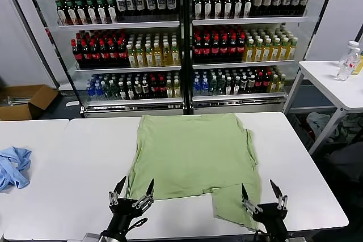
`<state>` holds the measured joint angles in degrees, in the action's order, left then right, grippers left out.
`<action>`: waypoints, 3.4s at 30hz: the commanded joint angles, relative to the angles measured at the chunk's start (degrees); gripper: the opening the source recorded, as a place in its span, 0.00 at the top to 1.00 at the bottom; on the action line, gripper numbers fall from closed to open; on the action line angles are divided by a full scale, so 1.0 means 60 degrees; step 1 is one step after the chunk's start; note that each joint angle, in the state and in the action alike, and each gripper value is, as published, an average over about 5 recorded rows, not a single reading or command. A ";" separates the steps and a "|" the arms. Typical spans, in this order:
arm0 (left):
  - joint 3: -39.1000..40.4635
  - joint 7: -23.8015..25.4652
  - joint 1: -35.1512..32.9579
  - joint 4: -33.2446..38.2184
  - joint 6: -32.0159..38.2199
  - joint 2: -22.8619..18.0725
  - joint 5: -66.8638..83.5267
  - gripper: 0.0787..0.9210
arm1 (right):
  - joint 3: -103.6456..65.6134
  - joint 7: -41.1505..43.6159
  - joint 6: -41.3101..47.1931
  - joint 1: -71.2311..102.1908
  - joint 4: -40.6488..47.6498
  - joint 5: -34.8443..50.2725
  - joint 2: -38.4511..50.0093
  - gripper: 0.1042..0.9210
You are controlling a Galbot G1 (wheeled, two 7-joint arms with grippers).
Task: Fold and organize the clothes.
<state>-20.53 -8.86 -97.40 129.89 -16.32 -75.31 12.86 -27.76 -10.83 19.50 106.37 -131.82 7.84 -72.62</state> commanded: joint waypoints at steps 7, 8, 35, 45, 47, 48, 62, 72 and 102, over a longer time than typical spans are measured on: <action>0.0019 -0.0973 0.1207 -0.1560 -0.1576 0.0216 0.0658 0.12 | 0.0224 -0.0035 0.0886 0.0215 0.0639 -0.0101 -0.0082 0.12; 0.0009 -0.1093 0.1324 -0.1672 -0.1650 0.0221 0.0676 0.12 | 0.0245 -0.0036 0.0896 0.0187 0.0698 -0.0088 -0.0108 0.12; -0.0057 -0.1265 0.0929 -0.1556 -0.1708 0.0102 0.1526 0.81 | 0.0161 0.0443 -0.0324 0.0064 0.0675 0.0528 -0.0148 0.92; -0.0671 -0.0775 0.1273 -0.0820 -0.0787 0.0633 0.2756 0.99 | -0.0603 0.0511 -0.1212 -0.0759 0.0023 0.1355 0.0497 1.00; -0.0746 -0.0629 0.1540 -0.0853 -0.0705 0.0714 0.3121 0.99 | -0.0765 0.0482 -0.1195 -0.1244 0.0076 0.1649 0.0740 1.00; -0.0763 -0.0554 0.1687 -0.0922 -0.0675 0.0741 0.3288 0.99 | -0.0806 0.0467 -0.1173 -0.1498 0.0149 0.1792 0.0855 1.00; -0.0011 -0.0364 0.5077 -0.3899 -0.0689 0.0466 0.3552 0.99 | 0.0816 0.0137 -0.0636 -0.6439 0.3560 0.2883 0.2112 1.00; 0.0342 -0.0742 0.5921 -0.5415 -0.0659 0.0188 0.2573 0.99 | 0.2043 0.0205 0.0252 -0.8207 0.5341 0.1884 0.2194 0.93; 0.0257 -0.0740 0.4899 -0.5224 -0.1254 0.0154 0.1830 0.51 | 0.1007 0.0015 0.1792 -0.6376 0.5226 0.2726 0.1561 0.34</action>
<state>-19.19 -13.56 -68.07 99.61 -22.15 -74.43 23.80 -21.85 -10.07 27.80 68.63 -102.52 21.97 -62.62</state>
